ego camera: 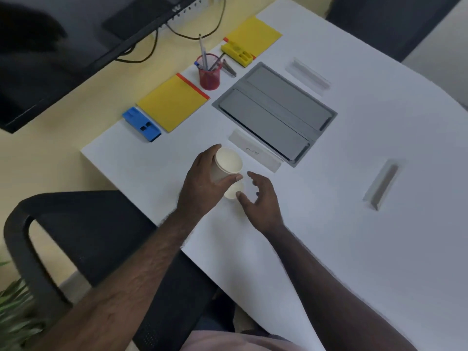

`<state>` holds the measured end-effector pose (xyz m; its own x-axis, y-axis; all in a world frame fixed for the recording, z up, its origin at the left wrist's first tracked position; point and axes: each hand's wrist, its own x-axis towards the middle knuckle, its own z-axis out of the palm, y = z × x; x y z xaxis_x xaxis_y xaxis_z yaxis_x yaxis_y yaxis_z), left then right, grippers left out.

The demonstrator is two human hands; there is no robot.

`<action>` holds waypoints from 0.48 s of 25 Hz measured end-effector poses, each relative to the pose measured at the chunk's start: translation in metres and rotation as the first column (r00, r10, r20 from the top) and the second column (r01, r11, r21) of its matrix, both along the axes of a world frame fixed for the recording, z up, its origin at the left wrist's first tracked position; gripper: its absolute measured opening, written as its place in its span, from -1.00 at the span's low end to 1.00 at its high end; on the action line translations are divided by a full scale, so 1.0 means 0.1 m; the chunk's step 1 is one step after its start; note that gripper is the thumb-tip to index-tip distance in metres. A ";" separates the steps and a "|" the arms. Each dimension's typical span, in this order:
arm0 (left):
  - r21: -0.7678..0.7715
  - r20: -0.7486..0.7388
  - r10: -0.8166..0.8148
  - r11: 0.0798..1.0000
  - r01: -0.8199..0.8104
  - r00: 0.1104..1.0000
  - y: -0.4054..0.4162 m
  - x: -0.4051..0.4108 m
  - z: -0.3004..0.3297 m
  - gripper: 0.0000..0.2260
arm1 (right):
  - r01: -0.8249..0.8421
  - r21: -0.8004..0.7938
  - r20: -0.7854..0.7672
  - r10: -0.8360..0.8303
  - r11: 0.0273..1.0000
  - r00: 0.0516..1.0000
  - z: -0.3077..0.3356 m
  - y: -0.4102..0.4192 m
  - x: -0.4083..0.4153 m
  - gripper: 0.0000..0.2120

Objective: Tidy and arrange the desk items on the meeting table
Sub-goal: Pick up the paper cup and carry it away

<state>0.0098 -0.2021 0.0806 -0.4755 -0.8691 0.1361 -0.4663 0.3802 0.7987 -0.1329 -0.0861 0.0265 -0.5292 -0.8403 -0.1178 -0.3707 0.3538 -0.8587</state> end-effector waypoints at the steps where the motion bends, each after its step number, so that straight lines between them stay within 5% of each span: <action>1: -0.009 -0.001 -0.030 1.000 0.030 1.000 0.03 -0.09 0.00 -0.18 | 0.070 -0.030 0.064 -0.068 0.997 0.996 0.08 0.07 -0.04 -0.48; 5: 0.014 -0.018 -0.173 0.985 0.173 0.985 0.30 -0.55 0.00 -0.19 | 0.279 -0.162 0.227 -0.239 0.947 0.944 0.48 0.50 -0.26 -0.59; 12: -0.075 -0.053 -0.458 0.888 0.454 0.887 1.11 -1.28 -0.03 -0.32 | 0.425 -0.137 0.261 -0.381 0.895 0.887 0.76 1.29 -0.74 -0.35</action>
